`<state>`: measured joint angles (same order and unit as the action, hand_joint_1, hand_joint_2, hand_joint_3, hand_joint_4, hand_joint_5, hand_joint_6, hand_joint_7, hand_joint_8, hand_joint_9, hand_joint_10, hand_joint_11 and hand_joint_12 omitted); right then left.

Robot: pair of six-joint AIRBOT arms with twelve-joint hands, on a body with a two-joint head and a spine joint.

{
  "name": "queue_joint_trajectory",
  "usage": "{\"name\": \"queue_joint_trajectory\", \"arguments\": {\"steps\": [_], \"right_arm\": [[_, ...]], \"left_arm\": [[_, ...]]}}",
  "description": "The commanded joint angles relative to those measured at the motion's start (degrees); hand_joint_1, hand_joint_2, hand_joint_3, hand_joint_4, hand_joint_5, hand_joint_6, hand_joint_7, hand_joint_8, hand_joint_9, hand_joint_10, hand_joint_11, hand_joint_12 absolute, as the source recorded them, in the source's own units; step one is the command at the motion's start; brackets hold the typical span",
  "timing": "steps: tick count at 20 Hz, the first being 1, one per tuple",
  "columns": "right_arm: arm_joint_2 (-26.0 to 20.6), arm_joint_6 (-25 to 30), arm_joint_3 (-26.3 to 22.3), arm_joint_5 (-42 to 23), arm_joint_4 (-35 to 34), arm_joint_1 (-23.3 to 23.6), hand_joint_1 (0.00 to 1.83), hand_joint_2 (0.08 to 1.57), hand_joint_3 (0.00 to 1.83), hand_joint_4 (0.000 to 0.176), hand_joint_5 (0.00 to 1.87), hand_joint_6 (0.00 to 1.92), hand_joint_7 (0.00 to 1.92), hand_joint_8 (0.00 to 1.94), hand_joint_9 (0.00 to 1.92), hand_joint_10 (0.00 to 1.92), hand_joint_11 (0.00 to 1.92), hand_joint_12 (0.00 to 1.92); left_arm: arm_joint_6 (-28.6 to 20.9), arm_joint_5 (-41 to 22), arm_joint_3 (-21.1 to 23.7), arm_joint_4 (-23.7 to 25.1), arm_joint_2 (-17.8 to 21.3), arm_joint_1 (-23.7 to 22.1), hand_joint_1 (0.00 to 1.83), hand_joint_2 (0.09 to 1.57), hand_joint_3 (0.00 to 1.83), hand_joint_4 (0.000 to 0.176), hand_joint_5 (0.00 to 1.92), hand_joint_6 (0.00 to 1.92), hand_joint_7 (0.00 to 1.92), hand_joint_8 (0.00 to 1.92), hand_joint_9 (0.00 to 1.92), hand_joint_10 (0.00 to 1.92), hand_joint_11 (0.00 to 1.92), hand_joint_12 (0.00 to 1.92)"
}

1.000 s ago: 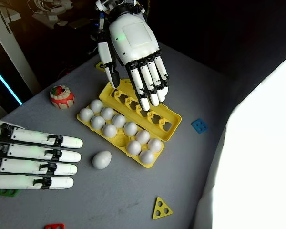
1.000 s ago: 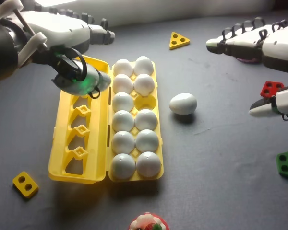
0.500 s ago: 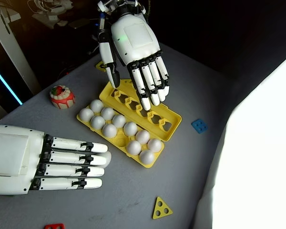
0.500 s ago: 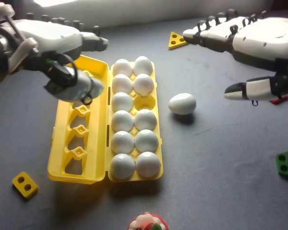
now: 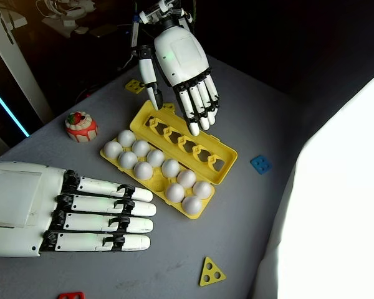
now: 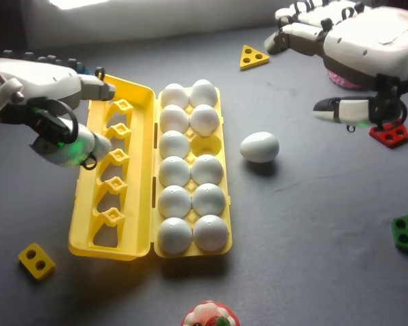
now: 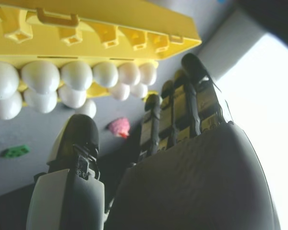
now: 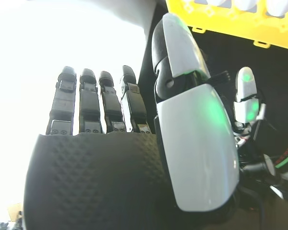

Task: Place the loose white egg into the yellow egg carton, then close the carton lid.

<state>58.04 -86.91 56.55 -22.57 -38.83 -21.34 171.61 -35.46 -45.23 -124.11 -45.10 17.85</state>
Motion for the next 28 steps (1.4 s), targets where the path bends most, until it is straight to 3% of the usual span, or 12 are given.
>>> {"name": "queue_joint_trajectory", "arguments": {"steps": [1, 3, 5, 6, 8, 10, 12, 14, 15, 18, 28], "right_arm": [[-0.1, -1.9, 0.0, -4.1, -1.7, 1.2, 1.22, 1.11, 0.01, 0.0, 0.0, 0.96, 0.02, 0.0, 0.0, 0.0, 0.0, 0.0], [0.6, -5.9, 0.0, -3.0, -7.9, 1.8, 1.22, 1.12, 0.01, 0.0, 0.0, 1.0, 0.01, 0.0, 0.0, 0.0, 0.0, 0.0], [2.3, -13.4, 0.0, -3.1, -17.7, 2.3, 1.21, 1.12, 0.02, 0.0, 0.0, 1.08, 0.01, 0.0, 0.0, 0.0, 0.0, 0.0], [2.9, -14.7, 0.0, -3.2, -19.2, 2.3, 1.2, 1.13, 0.02, 0.0, 0.0, 1.09, 0.01, 0.0, 0.0, 0.0, 0.0, 0.0], [4.6, -16.9, 0.1, -4.3, -22.0, 2.4, 1.16, 1.13, 0.03, 0.0, 0.0, 1.01, 0.0, 0.0, 0.0, 0.0, 0.0, 0.0], [7.1, -21.1, 1.1, -5.3, -27.9, 2.8, 1.2, 1.12, 0.03, 0.0, 0.0, 1.0, 0.0, 0.0, 0.0, 0.0, 0.0, 0.0], [9.1, -21.9, 2.6, -5.5, -31.9, 2.9, 1.2, 1.12, 0.03, 0.0, 0.02, 1.01, 0.02, 0.01, 0.0, 0.0, 0.0, 0.0], [10.8, -24.3, 3.3, -6.2, -35.5, 2.8, 1.21, 1.12, 0.04, 0.0, 0.01, 1.01, 0.01, 0.0, 0.0, 0.0, 0.0, 0.0], [11.2, -24.9, 3.3, -6.6, -36.1, 2.8, 1.2, 1.12, 0.04, 0.0, 0.0, 1.01, 0.0, 0.0, 0.0, 0.0, 0.0, 0.0], [13.1, -26.8, 3.7, -8.5, -39.2, 2.5, 1.19, 1.08, 0.05, 0.0, 0.02, 1.03, 0.0, 0.0, 0.0, 0.0, 0.0, 0.0], [17.7, -28.3, 8.4, -9.0, -40.4, -0.3, 1.14, 1.08, 0.07, 0.0, 0.09, 1.05, 0.0, 0.0, 0.0, 0.0, 0.0, 0.0]], "left_arm": [[0.2, 1.8, -0.2, 2.7, 0.3, -0.4, 0.44, 1.36, 0.0, 0.046, 0.12, 0.01, 0.12, 0.0, 0.14, 0.01, 0.0, 0.68], [0.2, 1.8, -0.4, 2.7, 0.3, -0.4, 0.43, 1.36, 0.0, 0.043, 0.12, 0.01, 0.13, 0.01, 0.15, 0.01, 0.0, 0.73], [0.2, 1.8, -0.5, 2.7, 0.3, -0.4, 0.4, 1.38, 0.01, 0.046, 0.08, 0.0, 0.1, 0.0, 0.13, 0.0, 0.0, 0.63], [0.2, 1.8, -0.5, 2.7, 0.3, -0.3, 0.42, 1.38, 0.0, 0.042, 0.09, 0.01, 0.11, 0.01, 0.13, 0.0, 0.0, 0.66], [0.2, 1.7, -0.4, 2.7, 0.4, -0.2, 0.38, 1.38, 0.0, 0.051, 0.1, 0.01, 0.13, 0.01, 0.14, 0.01, 0.0, 0.66], [0.2, 1.6, -0.3, 2.4, 0.4, -0.2, 0.45, 1.37, 0.0, 0.041, 0.12, 0.01, 0.14, 0.01, 0.15, 0.01, 0.0, 0.69], [0.2, 1.6, -0.3, 2.1, 0.4, -0.4, 0.41, 1.37, 0.0, 0.05, 0.1, 0.0, 0.12, 0.0, 0.14, 0.0, 0.0, 0.68], [0.2, 1.5, -0.2, 2.1, 0.4, -0.6, 0.44, 1.37, 0.0, 0.046, 0.1, 0.0, 0.12, 0.0, 0.14, 0.0, 0.0, 0.69], [0.2, 1.5, -0.3, 2.1, 0.4, -0.7, 0.47, 1.36, 0.0, 0.041, 0.11, 0.01, 0.13, 0.0, 0.15, 0.0, 0.0, 0.73], [0.2, 1.6, -0.2, 2.1, 0.4, -1.2, 0.47, 1.35, 0.0, 0.053, 0.14, 0.01, 0.15, 0.01, 0.15, 0.0, 0.0, 0.72], [0.2, 1.7, -0.1, 2.1, 0.4, -1.7, 0.45, 1.36, 0.0, 0.038, 0.11, 0.0, 0.13, 0.0, 0.15, 0.0, 0.0, 0.75]]}}
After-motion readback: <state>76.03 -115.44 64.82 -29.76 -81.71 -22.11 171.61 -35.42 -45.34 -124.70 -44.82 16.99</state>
